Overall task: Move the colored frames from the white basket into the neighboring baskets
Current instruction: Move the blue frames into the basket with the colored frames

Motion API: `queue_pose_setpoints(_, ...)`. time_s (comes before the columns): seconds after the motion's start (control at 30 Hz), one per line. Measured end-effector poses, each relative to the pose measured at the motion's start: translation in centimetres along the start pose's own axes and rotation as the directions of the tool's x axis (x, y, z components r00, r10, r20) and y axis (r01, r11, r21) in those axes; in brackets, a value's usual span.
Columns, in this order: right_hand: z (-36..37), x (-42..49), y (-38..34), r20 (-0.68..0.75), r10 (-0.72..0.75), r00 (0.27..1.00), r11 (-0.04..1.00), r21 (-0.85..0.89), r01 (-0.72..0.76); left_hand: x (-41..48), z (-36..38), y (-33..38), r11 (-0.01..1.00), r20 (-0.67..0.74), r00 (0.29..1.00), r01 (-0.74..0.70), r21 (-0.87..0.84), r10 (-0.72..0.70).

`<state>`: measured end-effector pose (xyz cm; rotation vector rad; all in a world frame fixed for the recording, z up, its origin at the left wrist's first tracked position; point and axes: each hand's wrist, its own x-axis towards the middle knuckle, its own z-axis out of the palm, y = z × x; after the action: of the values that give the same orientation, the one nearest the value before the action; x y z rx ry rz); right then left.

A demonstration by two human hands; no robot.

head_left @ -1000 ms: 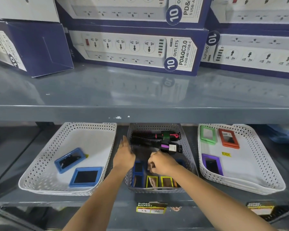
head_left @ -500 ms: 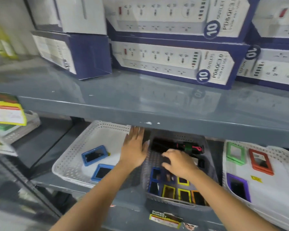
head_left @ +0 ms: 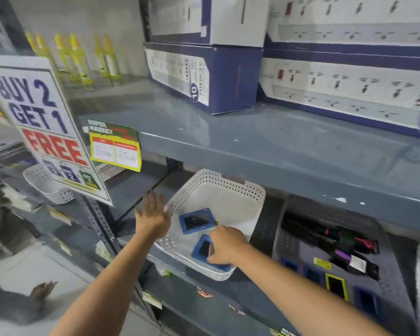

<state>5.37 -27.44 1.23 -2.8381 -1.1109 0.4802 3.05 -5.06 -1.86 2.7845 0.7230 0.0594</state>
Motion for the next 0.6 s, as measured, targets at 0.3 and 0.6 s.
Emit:
queue_pose_setpoints(0.3, 1.2, 2.6, -1.5, -0.039, 0.142, 0.989, 0.988, -0.047, -0.144, -0.4, 1.3, -0.1, 1.0, -0.085, 0.996, -0.005, 0.02, 0.007)
queue_pose_setpoints(0.6, 0.5, 3.6, 0.5, 0.238, -0.104, 0.966, 0.959, -0.234, 0.161, -0.5, 1.3, -0.1, 0.998, -0.1, 0.995, 0.008, -0.059, -0.014)
